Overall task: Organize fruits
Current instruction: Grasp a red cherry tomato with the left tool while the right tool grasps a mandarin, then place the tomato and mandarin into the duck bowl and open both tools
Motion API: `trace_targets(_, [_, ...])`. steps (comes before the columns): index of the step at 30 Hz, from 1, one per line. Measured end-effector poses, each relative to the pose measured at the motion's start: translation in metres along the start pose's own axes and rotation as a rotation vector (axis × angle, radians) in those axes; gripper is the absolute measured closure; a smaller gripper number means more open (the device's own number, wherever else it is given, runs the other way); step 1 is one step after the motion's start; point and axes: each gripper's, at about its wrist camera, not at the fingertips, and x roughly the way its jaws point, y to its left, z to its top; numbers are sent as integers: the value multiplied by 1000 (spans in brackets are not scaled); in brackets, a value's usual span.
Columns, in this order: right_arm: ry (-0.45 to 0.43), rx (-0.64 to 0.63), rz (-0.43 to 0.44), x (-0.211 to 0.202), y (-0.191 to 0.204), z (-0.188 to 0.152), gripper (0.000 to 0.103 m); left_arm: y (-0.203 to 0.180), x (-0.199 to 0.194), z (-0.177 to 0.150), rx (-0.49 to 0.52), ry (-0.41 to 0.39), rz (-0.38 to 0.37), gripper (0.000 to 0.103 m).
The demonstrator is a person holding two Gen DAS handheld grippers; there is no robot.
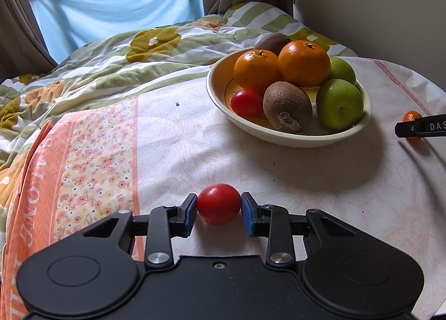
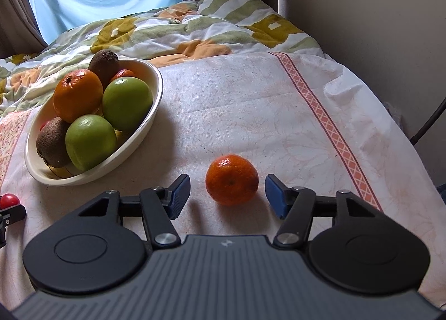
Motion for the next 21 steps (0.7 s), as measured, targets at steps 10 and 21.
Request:
trace_targets(10, [-4, 3, 5, 0, 0, 0, 48, 2, -5, 2, 7, -12, -7, 66])
trace_targets(21, [-30, -1, 43, -37, 11, 15, 48, 11, -34, 22, -10, -57, -22, 66])
